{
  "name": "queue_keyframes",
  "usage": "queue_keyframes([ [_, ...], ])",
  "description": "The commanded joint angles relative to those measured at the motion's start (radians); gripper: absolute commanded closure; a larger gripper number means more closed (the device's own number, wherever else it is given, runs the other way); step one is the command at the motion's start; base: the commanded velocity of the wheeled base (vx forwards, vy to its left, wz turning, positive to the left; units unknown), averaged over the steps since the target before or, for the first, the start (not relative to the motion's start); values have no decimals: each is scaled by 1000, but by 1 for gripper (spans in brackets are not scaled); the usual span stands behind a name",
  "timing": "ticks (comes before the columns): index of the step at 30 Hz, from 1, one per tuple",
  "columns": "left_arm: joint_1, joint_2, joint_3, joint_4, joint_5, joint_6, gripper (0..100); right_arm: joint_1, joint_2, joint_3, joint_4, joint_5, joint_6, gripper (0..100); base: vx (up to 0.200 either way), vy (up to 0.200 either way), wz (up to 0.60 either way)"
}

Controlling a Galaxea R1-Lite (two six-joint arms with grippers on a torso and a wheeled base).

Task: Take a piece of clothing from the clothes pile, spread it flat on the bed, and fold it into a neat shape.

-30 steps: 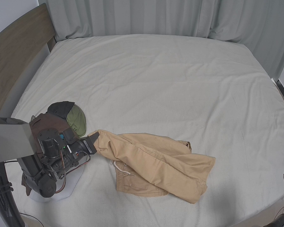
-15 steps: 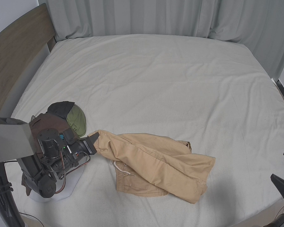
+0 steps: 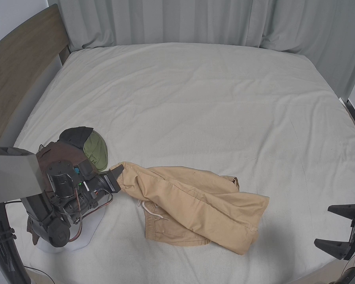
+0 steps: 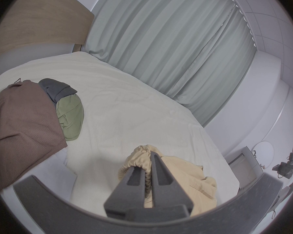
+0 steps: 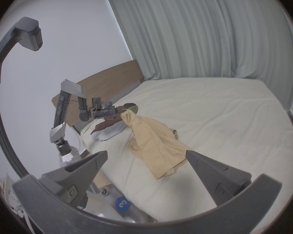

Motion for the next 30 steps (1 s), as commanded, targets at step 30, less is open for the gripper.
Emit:
queue_keyframes([
  [30,0,-15,14,-4,-2,16,100,76,491,31,-364,144,190,0,0,0,0],
])
